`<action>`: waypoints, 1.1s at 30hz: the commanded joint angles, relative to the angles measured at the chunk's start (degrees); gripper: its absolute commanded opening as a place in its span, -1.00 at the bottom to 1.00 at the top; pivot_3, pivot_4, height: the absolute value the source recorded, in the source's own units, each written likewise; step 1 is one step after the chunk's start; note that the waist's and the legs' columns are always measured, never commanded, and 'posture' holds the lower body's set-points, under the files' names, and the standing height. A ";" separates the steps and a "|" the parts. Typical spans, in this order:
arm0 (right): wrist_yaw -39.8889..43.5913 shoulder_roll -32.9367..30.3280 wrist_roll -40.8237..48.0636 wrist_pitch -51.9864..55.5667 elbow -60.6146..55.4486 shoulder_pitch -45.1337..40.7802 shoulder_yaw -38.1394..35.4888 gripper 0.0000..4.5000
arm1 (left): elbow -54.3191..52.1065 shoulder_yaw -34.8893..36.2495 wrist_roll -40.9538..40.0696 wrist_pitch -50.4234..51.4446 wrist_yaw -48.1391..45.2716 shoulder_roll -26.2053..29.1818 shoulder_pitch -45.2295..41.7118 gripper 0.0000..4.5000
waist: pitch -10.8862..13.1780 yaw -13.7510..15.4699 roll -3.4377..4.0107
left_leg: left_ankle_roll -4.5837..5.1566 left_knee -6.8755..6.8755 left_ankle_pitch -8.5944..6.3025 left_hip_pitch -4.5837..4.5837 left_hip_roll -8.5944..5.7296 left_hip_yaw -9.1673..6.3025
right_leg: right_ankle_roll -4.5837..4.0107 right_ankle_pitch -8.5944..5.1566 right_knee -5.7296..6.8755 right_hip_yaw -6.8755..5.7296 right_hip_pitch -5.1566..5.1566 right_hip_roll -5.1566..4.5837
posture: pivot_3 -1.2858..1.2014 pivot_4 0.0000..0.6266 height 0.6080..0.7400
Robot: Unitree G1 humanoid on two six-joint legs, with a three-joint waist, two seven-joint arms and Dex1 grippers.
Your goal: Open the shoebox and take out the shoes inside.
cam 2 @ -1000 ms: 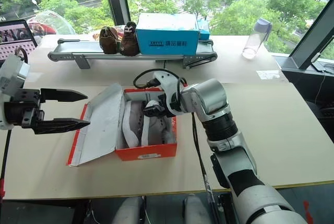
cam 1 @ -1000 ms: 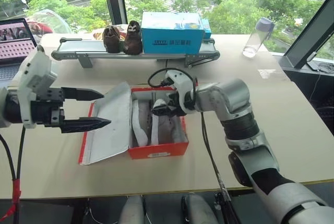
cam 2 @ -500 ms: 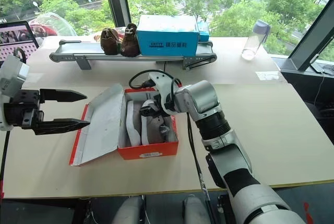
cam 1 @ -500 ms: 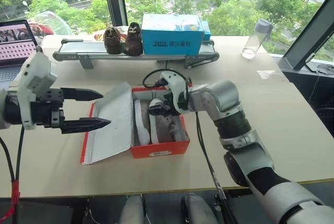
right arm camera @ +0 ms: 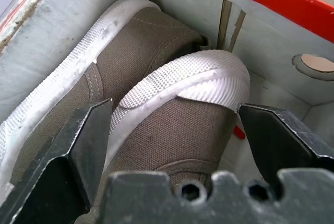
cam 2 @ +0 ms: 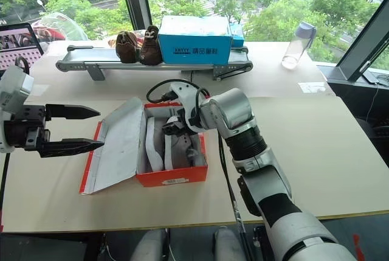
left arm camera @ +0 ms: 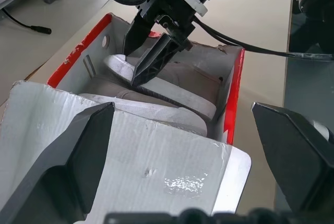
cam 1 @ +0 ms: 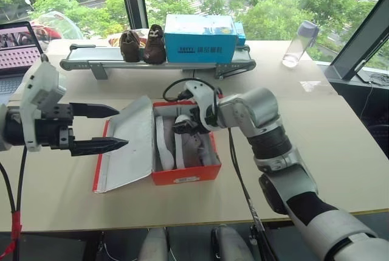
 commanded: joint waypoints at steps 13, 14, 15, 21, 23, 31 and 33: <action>-3.73 1.17 -3.02 0.13 -8.80 -3.40 3.35 0.98 | -0.36 1.85 0.52 -0.77 -0.40 2.01 -0.46 1.00 | 0.01 -0.03 0.01 | 0.00 -0.02 0.00 -0.03 0.00 0.00 | 0.00 -0.01 -0.01 0.00 -0.03 0.00 | 0.03 -0.52 1.00; -4.13 1.46 -3.20 0.09 -9.04 -4.07 2.55 0.98 | -0.34 1.82 0.54 -0.78 -0.42 2.06 -0.46 1.00 | 0.02 -0.05 0.02 | 0.00 -0.02 0.00 -0.03 0.00 0.00 | -0.01 -0.01 -0.01 0.00 -0.04 0.00 | 0.03 -0.52 1.00; -4.28 1.57 -3.21 0.22 -8.97 -4.90 1.82 0.98 | -0.24 1.71 0.61 -0.85 -0.43 2.11 -0.53 1.00 | 0.02 -0.06 0.02 | 0.00 -0.02 0.00 -0.05 0.00 0.00 | 0.00 -0.01 -0.01 0.00 -0.07 0.00 | 0.03 -0.52 1.00; -3.78 -0.68 -4.47 -2.07 -8.04 -1.83 6.80 0.98 | -0.02 0.84 0.63 -1.27 -0.31 2.16 -1.34 1.00 | 0.01 -0.01 0.01 | 0.00 -0.03 0.00 -0.10 0.00 0.00 | -0.02 0.00 -0.02 0.00 -0.10 0.00 | 0.03 -0.52 1.00; -3.69 -0.58 -4.80 -2.17 -8.07 -1.40 7.16 0.98 | 0.02 0.72 0.67 -1.38 -0.33 2.17 -1.47 1.00 | 0.02 -0.06 0.02 | 0.00 -0.02 0.00 -0.11 0.00 0.00 | -0.02 0.00 -0.02 0.00 -0.11 0.00 | 0.03 -0.52 1.00; -4.09 -0.93 -6.28 -3.91 -5.86 1.29 8.77 0.98 | 0.20 0.10 0.99 -1.86 -0.35 2.10 -2.02 1.00 | 0.01 -0.07 0.01 | 0.00 -0.02 0.00 -0.14 0.01 0.00 | -0.02 0.00 -0.01 0.00 -0.14 0.01 | 0.03 -0.52 1.00; -4.05 -1.19 -6.43 -4.21 -5.50 1.71 9.13 0.98 | 0.21 0.02 1.18 -1.85 -0.41 2.00 -2.23 1.00 | 0.01 -0.08 0.01 | 0.00 -0.02 0.00 -0.13 0.01 0.00 | -0.01 0.00 0.00 -0.01 -0.13 0.01 | 0.03 -0.52 1.00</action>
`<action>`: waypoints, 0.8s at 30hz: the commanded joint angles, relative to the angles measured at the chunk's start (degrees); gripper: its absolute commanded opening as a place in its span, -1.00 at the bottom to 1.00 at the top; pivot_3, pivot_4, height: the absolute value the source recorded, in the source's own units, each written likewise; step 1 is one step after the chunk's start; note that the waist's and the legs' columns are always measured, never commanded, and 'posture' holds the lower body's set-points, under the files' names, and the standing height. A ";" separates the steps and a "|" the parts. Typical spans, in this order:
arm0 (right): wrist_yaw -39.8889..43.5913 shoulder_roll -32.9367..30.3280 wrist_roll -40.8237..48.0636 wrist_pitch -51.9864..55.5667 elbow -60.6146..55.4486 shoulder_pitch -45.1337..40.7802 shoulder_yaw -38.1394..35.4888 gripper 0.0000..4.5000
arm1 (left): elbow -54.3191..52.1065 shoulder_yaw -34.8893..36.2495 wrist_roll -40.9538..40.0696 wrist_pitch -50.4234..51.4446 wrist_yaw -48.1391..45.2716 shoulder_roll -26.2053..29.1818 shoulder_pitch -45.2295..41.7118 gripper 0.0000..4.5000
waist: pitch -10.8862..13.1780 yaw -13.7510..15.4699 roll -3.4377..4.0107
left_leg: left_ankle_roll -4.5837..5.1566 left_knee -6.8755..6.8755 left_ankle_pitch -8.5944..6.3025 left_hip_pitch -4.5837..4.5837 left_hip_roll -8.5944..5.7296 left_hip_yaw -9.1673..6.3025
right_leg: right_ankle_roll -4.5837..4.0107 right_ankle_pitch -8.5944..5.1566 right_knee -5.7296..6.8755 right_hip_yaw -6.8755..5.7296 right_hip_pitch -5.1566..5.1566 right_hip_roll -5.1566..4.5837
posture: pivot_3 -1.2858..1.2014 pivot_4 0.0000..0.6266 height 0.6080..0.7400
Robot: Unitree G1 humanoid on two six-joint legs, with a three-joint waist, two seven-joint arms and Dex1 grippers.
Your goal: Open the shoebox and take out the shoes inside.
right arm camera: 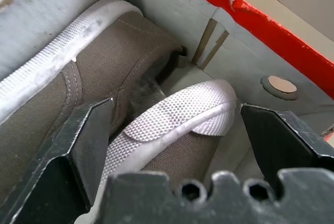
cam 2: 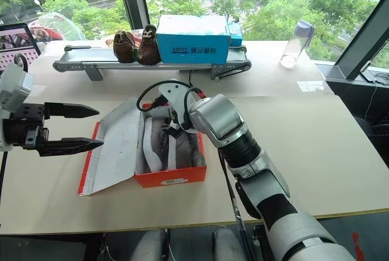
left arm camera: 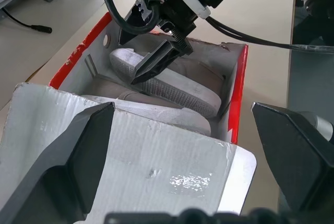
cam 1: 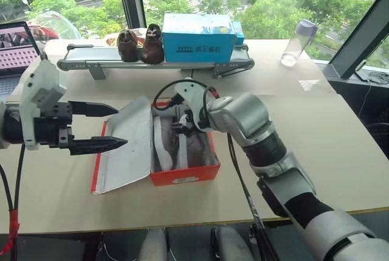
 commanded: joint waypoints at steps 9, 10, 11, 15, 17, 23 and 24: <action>-0.35 -1.79 -2.05 -1.86 1.41 2.22 1.02 -0.06 | -0.03 0.69 0.79 -1.62 -0.50 0.81 -1.22 1.00 | -0.03 0.16 -0.04 | 0.00 0.03 0.00 0.09 -0.01 0.00 | 0.01 0.00 -0.01 0.00 0.13 -0.01 | 0.03 -0.52 1.00; -0.46 -1.78 -2.11 -1.84 1.49 2.15 0.63 -0.20 | 0.03 0.59 0.85 -1.69 -0.55 0.83 -1.31 1.00 | -0.03 0.16 -0.05 | 0.00 0.03 0.00 0.12 0.00 0.00 | 0.02 -0.01 -0.01 0.00 0.15 -0.01 | 0.03 -0.52 1.00; -0.47 -1.73 -2.23 -1.82 1.52 2.12 0.33 -0.35 | 0.07 0.52 0.90 -1.73 -0.59 0.83 -1.39 1.00 | -0.03 0.16 -0.05 | 0.00 0.03 0.00 0.14 0.00 0.00 | 0.03 -0.02 -0.01 -0.01 0.16 -0.01 | 0.03 -0.52 1.00; -0.54 -1.51 -2.71 -1.52 1.22 2.18 -0.06 -0.79 | 0.35 0.16 1.00 -1.98 -0.73 0.86 -1.77 1.00 | -0.03 0.11 -0.05 | 0.00 0.02 0.00 0.14 0.00 0.00 | 0.02 -0.02 -0.01 0.00 0.15 -0.01 | 0.03 -0.52 1.00; -0.53 -1.40 -2.58 -1.10 0.76 2.07 -0.23 -0.81 | 0.61 -0.17 1.10 -2.28 -0.92 0.94 -1.96 1.00 | -0.03 0.09 -0.05 | 0.00 0.02 0.00 0.14 0.00 0.00 | 0.02 -0.02 -0.01 0.00 0.15 -0.01 | 0.03 -0.52 1.00; -1.05 1.27 -1.04 1.41 -0.53 -0.03 -6.64 -0.82 | 1.09 -1.41 1.57 -2.84 -1.46 0.88 -2.89 1.00 | -0.02 0.14 -0.04 | 0.00 0.02 0.00 0.12 0.00 0.00 | 0.02 -0.02 -0.01 0.00 0.13 -0.01 | 0.03 -0.52 1.00; -1.34 2.41 -0.46 2.78 -0.63 -1.49 -10.32 -0.82 | 1.26 -1.91 1.67 -3.04 -1.49 0.71 -3.29 1.00 | -0.02 0.13 -0.03 | 0.00 0.01 0.00 0.09 0.00 0.00 | 0.02 -0.01 -0.01 0.00 0.11 -0.01 | 0.03 -0.52 1.00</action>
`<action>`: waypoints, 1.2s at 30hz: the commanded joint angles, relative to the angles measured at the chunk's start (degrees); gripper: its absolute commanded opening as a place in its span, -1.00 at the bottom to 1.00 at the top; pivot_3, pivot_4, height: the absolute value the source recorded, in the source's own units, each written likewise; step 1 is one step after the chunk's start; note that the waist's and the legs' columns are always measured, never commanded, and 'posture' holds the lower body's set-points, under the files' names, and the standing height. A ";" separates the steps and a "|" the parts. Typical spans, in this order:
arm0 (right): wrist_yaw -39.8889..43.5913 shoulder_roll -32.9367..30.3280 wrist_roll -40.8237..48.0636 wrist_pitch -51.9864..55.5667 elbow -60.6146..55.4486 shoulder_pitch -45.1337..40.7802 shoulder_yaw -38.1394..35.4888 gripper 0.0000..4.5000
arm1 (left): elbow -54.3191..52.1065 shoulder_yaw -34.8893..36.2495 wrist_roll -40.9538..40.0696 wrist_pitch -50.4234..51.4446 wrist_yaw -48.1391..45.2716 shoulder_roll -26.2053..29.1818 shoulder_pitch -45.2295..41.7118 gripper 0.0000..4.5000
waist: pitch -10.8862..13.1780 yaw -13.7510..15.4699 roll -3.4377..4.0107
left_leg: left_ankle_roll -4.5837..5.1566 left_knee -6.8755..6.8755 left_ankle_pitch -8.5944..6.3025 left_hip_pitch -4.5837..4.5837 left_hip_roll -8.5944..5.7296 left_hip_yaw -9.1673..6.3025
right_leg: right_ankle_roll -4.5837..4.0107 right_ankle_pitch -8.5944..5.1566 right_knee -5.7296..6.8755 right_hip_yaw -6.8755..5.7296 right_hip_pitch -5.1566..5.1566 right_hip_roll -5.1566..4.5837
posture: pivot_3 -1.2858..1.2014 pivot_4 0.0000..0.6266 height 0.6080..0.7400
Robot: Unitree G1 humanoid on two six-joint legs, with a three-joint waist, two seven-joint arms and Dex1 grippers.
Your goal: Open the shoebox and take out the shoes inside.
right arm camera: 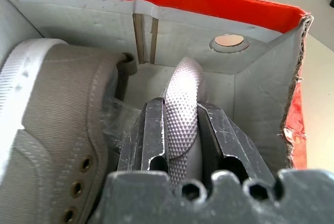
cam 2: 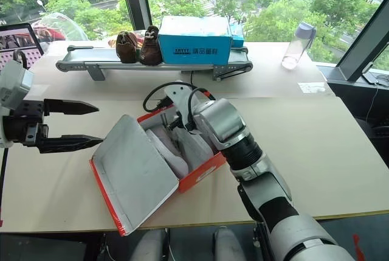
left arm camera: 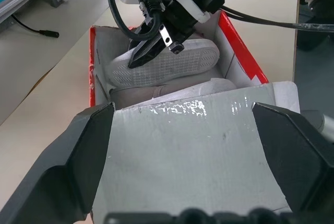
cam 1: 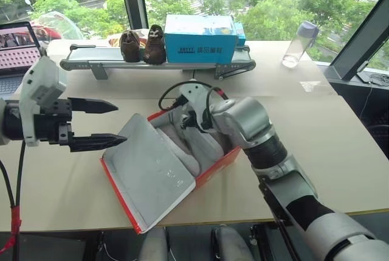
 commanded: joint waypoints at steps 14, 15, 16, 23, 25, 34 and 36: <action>-10.37 3.27 15.25 11.93 8.54 -24.53 -56.88 -0.82 | 4.19 -9.76 2.97 -6.41 -2.20 -3.33 -9.49 1.00 | 0.12 0.35 0.07 | 0.01 0.03 0.01 -0.31 -0.02 -0.02 | -0.12 0.15 -0.01 -0.03 -0.24 0.00 | 0.03 -0.52 1.00; -10.24 -0.84 15.10 11.93 8.27 -24.56 -55.58 -0.82 | 4.82 -10.86 3.44 -6.81 -2.64 -3.67 -10.49 1.00 | 0.15 0.45 0.10 | 0.01 0.03 0.01 -0.33 -0.03 -0.02 | -0.12 0.15 -0.02 -0.03 -0.24 -0.01 | 0.03 -0.52 1.00; -9.16 -5.13 15.04 11.93 7.04 -23.62 -52.50 -0.82 | 5.42 -11.81 3.92 -7.19 -3.11 -3.97 -11.42 1.00 | 0.17 0.69 0.12 | 0.01 0.02 0.01 -0.39 -0.04 -0.02 | -0.11 0.15 -0.05 -0.03 -0.27 -0.01 | 0.03 -0.52 1.00; 7.22 -34.65 12.04 -2.58 0.45 -7.34 -30.32 -0.82 | 9.12 -17.33 6.88 -8.97 -5.91 -6.89 -17.48 1.00 | 0.17 1.25 0.12 | 0.09 0.00 -0.05 -0.49 -0.16 0.03 | 0.02 0.07 -0.35 0.10 -0.18 -0.06 | 0.03 -0.52 1.00; 11.17 -41.24 8.85 -8.78 0.24 -1.18 -24.33 -0.82 | 9.63 -18.00 7.51 -9.08 -6.47 -7.47 -18.29 1.00 | 0.22 0.35 0.20 | 0.10 0.03 -0.05 -0.46 -0.16 0.08 | 0.03 0.07 -0.26 0.22 -0.21 -0.02 | 0.03 -0.52 1.00; 12.45 -47.33 -11.73 -35.48 6.94 14.30 -2.70 -0.82 | 10.43 -19.13 8.85 -8.74 -7.50 -8.63 -20.12 1.00 | 0.32 -1.82 0.37 | 0.11 0.29 -0.04 -0.27 -0.17 0.32 | 0.59 -0.05 0.05 0.75 -0.35 0.05 | 0.03 -0.52 1.00; 11.76 -45.19 -13.38 -39.01 8.29 15.28 -1.76 -0.82 | 10.50 -19.04 9.01 -8.56 -7.69 -8.64 -20.26 1.00 | 0.32 -1.81 0.37 | 0.11 0.31 -0.04 -0.27 -0.17 0.41 | 0.63 -0.03 0.05 0.85 -0.39 0.05 | 0.03 -0.52 1.00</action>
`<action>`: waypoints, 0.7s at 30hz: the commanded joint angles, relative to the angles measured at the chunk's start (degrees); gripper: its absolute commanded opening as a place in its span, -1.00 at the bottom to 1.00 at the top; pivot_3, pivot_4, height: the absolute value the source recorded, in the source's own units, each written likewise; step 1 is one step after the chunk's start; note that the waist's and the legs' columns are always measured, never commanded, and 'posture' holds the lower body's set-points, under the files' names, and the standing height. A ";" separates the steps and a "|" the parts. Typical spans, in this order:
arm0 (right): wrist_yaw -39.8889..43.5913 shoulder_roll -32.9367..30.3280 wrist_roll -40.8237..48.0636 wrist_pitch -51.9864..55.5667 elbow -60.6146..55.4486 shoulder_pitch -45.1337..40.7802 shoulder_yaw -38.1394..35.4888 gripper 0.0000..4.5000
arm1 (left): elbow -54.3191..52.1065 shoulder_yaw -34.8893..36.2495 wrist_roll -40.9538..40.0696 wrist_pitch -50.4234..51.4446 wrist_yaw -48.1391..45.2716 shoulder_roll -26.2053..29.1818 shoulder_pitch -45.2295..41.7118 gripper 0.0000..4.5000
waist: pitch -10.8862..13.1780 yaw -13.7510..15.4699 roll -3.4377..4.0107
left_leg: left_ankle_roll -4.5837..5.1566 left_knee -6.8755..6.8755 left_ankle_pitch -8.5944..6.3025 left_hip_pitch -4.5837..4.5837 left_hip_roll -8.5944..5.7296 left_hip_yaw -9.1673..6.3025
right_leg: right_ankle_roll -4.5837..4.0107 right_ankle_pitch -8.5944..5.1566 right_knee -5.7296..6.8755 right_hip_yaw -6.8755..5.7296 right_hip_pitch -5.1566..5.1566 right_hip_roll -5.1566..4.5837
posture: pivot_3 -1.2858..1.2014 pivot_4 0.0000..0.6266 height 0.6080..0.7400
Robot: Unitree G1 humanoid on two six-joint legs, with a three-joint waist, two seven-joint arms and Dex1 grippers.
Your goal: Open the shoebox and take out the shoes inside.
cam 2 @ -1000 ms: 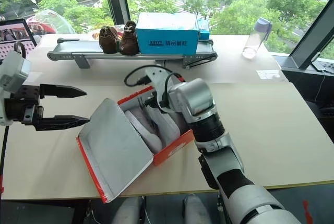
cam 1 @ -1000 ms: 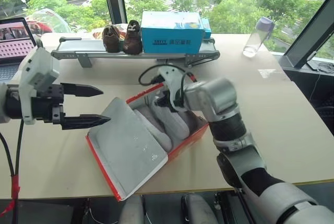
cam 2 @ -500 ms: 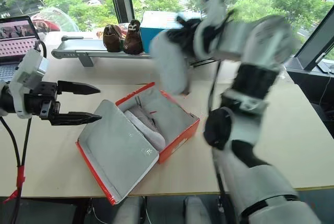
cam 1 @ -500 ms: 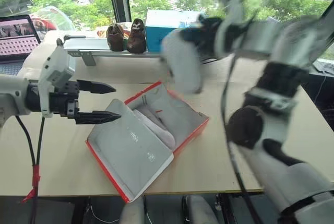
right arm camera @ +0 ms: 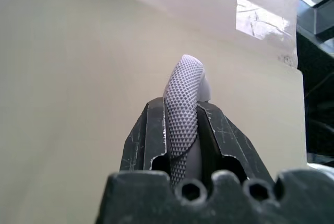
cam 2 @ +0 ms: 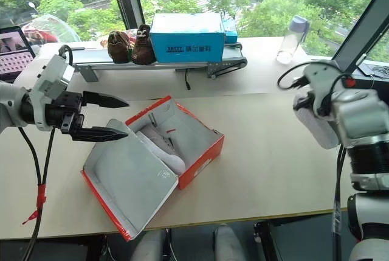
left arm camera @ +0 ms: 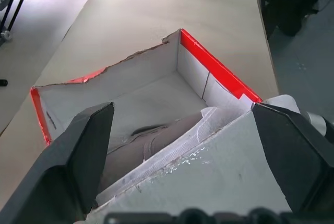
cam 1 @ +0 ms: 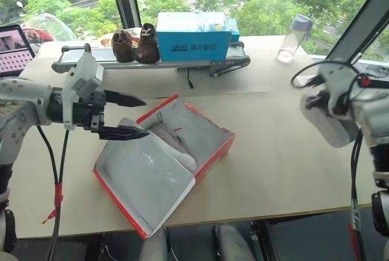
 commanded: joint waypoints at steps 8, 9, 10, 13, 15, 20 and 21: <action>1.74 11.85 0.46 1.35 -8.05 0.28 -3.38 -0.06 | -1.04 2.29 -0.02 1.05 -0.56 1.91 -0.22 1.00 | 0.01 0.44 -0.02 | 0.00 0.07 -0.01 -0.07 0.00 0.04 | 0.07 0.03 0.03 0.05 -0.03 0.00 | 0.03 -0.52 1.00; 2.76 11.43 0.90 2.88 -9.10 -0.44 -3.76 0.12 | -1.20 2.52 -0.10 1.20 -0.57 2.14 -0.03 1.00 | 0.01 0.63 -0.02 | 0.01 0.08 -0.01 -0.08 0.00 0.04 | 0.07 0.03 0.03 0.04 -0.03 0.00 | 0.03 -0.52 1.00; 3.36 11.12 1.10 3.84 -9.74 -0.90 -4.00 0.29 | -1.30 2.66 -0.14 1.33 -0.58 2.25 0.07 1.00 | 0.01 0.78 -0.02 | 0.00 0.08 -0.01 -0.09 0.00 0.04 | 0.07 0.03 0.03 0.04 -0.02 -0.01 | 0.03 -0.52 1.00; 5.10 12.50 6.20 14.59 -12.30 -8.61 -9.62 0.74 | -1.74 3.55 -0.28 1.77 -0.56 3.16 0.94 1.00 | 0.04 1.57 0.02 | 0.00 0.12 -0.01 -0.14 -0.02 0.06 | 0.07 0.03 0.01 0.05 -0.04 -0.02 | 0.03 -0.52 1.00; 5.09 14.77 9.62 20.60 -12.89 -12.80 -13.38 0.99 | -1.80 3.86 -0.28 1.77 -0.43 3.48 1.25 1.00 | 0.08 1.60 0.06 | 0.00 0.15 -0.01 -0.15 -0.01 0.07 | 0.07 0.05 0.03 0.08 -0.08 -0.01 | 0.03 -0.52 1.00; 6.77 29.53 26.08 42.83 -10.30 -23.72 -31.46 0.99 | -1.65 4.68 0.10 1.70 -0.25 4.13 2.06 1.00 | 0.06 1.47 0.03 | 0.03 0.11 -0.02 -0.12 0.07 0.05 | -0.14 0.17 0.12 0.07 -0.07 0.07 | 0.03 -0.52 1.00; 5.98 30.55 29.30 43.44 -10.39 -22.42 -30.66 0.99 | -1.61 4.93 0.39 1.48 -0.36 4.51 2.56 1.00 | 0.00 1.62 -0.06 | 0.04 0.10 -0.03 -0.12 0.06 0.04 | -0.31 0.27 0.14 0.05 -0.06 0.07 | 0.03 -0.52 1.00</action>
